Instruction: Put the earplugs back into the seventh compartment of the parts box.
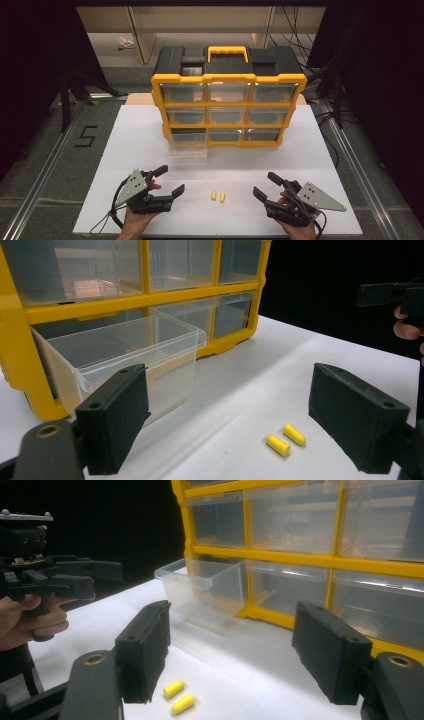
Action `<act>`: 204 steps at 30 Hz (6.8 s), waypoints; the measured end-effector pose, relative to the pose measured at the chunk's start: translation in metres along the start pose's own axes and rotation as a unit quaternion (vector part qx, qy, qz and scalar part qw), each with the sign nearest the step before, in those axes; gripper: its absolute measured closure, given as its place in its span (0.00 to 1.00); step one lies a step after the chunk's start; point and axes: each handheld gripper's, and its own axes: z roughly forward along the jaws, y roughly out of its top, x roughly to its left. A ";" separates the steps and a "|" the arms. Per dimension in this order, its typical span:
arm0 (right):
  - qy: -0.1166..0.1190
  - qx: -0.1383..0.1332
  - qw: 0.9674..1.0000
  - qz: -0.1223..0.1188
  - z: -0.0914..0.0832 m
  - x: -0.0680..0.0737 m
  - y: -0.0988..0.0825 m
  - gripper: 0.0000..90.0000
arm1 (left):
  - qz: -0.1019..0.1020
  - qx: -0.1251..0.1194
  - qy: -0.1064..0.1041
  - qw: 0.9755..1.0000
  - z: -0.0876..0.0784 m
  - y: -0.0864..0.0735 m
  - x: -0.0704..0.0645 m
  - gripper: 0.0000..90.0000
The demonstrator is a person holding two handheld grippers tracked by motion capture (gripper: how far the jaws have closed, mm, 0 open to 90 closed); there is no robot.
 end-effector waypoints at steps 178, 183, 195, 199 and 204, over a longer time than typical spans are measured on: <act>0.101 0.215 0.962 -0.137 0.178 0.040 0.087 0.46 | 0.008 -0.003 0.010 1.000 0.001 -0.001 0.000 0.18; 0.111 0.205 0.965 -0.122 0.162 0.042 0.073 0.45 | 0.008 -0.002 0.011 1.000 0.001 -0.001 0.000 0.18; 0.124 0.233 0.956 -0.129 0.157 0.045 0.054 0.41 | 0.007 -0.005 0.009 1.000 0.002 0.000 0.000 0.18; 0.124 0.247 0.953 -0.124 0.153 0.039 0.045 0.41 | 0.008 -0.004 0.008 1.000 0.004 0.001 -0.001 0.18; 0.122 0.274 0.947 -0.118 0.150 0.029 0.028 0.41 | 0.006 -0.003 0.005 1.000 0.005 0.001 0.000 0.18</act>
